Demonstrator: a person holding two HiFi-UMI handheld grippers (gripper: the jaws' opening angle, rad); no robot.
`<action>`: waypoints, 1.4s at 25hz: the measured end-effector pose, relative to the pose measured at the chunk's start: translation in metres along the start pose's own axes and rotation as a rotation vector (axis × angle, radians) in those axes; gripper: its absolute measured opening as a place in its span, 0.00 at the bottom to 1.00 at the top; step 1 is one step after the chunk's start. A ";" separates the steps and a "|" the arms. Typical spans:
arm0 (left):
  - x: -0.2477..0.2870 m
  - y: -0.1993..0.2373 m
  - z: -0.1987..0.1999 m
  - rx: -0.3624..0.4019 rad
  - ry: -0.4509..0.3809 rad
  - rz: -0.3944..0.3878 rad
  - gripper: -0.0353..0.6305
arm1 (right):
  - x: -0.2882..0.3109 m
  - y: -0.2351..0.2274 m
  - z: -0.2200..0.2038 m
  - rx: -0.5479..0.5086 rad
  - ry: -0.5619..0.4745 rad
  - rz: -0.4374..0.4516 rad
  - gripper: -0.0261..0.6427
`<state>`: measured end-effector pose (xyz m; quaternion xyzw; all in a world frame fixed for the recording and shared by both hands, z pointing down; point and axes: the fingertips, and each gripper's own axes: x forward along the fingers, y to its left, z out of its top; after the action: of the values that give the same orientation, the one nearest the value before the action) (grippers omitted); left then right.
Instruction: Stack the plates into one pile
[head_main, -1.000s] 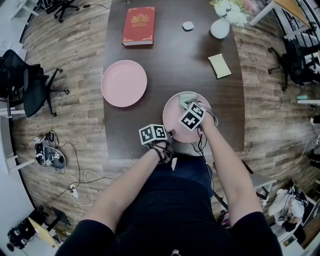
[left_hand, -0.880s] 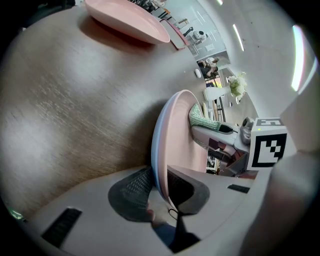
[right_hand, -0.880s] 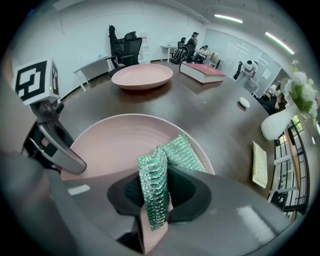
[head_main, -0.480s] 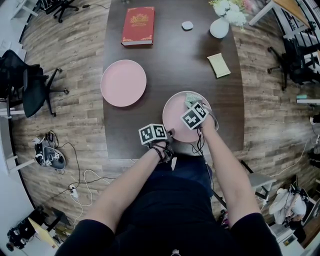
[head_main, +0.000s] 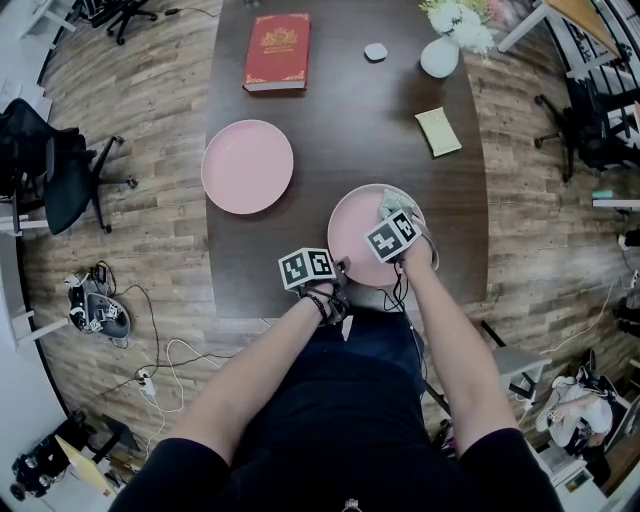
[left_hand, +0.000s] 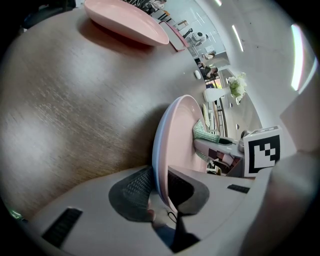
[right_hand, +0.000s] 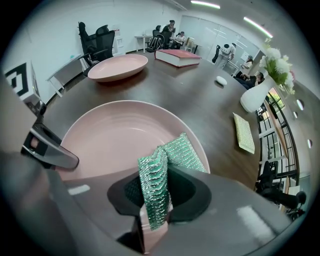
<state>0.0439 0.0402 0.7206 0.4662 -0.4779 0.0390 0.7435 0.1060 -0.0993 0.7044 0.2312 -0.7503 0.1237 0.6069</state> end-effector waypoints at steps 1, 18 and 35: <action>0.000 0.000 0.000 0.002 0.002 -0.001 0.14 | 0.000 -0.001 -0.001 0.004 -0.002 0.000 0.17; 0.002 -0.002 0.002 0.038 0.019 -0.027 0.15 | -0.024 0.009 -0.011 -0.090 -0.138 0.003 0.17; -0.013 -0.017 -0.002 0.107 -0.068 -0.103 0.25 | -0.065 0.023 -0.012 -0.235 -0.199 -0.059 0.16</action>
<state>0.0469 0.0377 0.6997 0.5302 -0.4756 0.0102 0.7019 0.1153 -0.0611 0.6461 0.1918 -0.8089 -0.0064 0.5557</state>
